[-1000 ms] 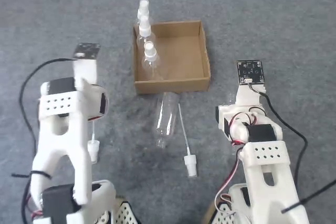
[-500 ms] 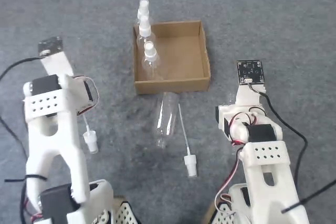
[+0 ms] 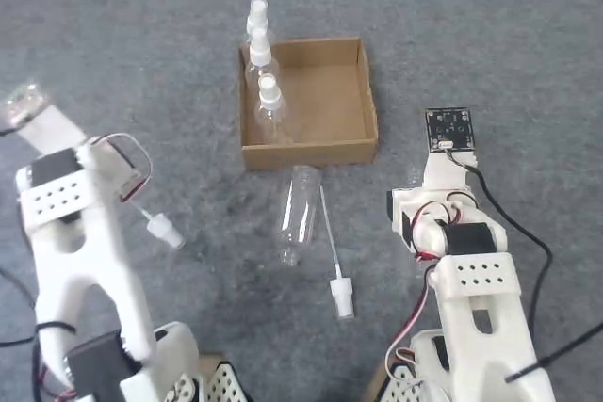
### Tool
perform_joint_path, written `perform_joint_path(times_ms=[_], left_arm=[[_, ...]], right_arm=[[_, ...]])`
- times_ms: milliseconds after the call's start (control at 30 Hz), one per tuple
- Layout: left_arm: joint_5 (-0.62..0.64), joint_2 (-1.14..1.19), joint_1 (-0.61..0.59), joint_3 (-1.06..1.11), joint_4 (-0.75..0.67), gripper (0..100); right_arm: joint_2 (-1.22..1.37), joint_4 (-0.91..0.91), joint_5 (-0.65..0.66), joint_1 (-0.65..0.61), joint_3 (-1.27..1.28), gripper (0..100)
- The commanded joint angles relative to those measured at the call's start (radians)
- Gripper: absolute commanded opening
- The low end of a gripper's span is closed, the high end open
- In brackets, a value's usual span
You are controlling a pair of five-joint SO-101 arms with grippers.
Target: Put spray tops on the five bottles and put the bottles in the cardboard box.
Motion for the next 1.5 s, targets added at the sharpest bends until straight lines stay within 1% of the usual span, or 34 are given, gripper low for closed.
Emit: perform_joint_path(times_ms=[0,67,100,267,333,400,533,800,867,1000,1067,1167,1467], left_arm=[[0.017,-0.008,-0.026,0.05,-0.049,2],[0.023,-0.008,-0.029,0.084,-0.048,2],[0.051,-0.008,-0.035,0.096,-0.049,2],[0.344,-0.008,-0.118,0.114,-0.051,2],[0.423,-0.008,-0.158,0.114,-0.051,2],[0.473,-0.008,-0.198,0.116,-0.051,2],[0.479,-0.008,-0.247,0.117,-0.051,1],[0.479,-0.011,-0.256,0.14,-0.063,2],[0.479,-0.014,-0.256,0.142,-0.064,6],[0.48,-0.018,-0.256,0.143,-0.048,18],[0.48,-0.018,-0.256,0.142,-0.029,21],[0.48,-0.018,-0.255,0.136,-0.002,21],[0.473,-0.021,-0.25,0.128,0.002,21]], right_arm=[[-0.035,-0.025,0.011,0.016,-0.015,0.9],[-0.035,-0.025,0.011,0.016,-0.015,0.9],[-0.035,-0.025,0.011,0.016,-0.015,0.9],[-0.035,-0.025,0.011,0.013,-0.015,0.9],[-0.035,-0.025,0.011,0.01,-0.015,0.9],[-0.035,-0.025,0.011,0.012,-0.015,0.9],[-0.035,-0.025,0.011,0.015,-0.015,0.9],[-0.035,-0.025,0.011,0.015,-0.015,0.9],[-0.035,-0.025,0.011,0.015,-0.015,0.9],[-0.035,-0.025,0.011,0.015,-0.015,0.9],[-0.035,-0.025,0.011,0.015,-0.015,0.9],[-0.035,-0.025,0.011,0.015,-0.015,0.9],[-0.035,-0.025,0.011,0.015,-0.015,0.9]])
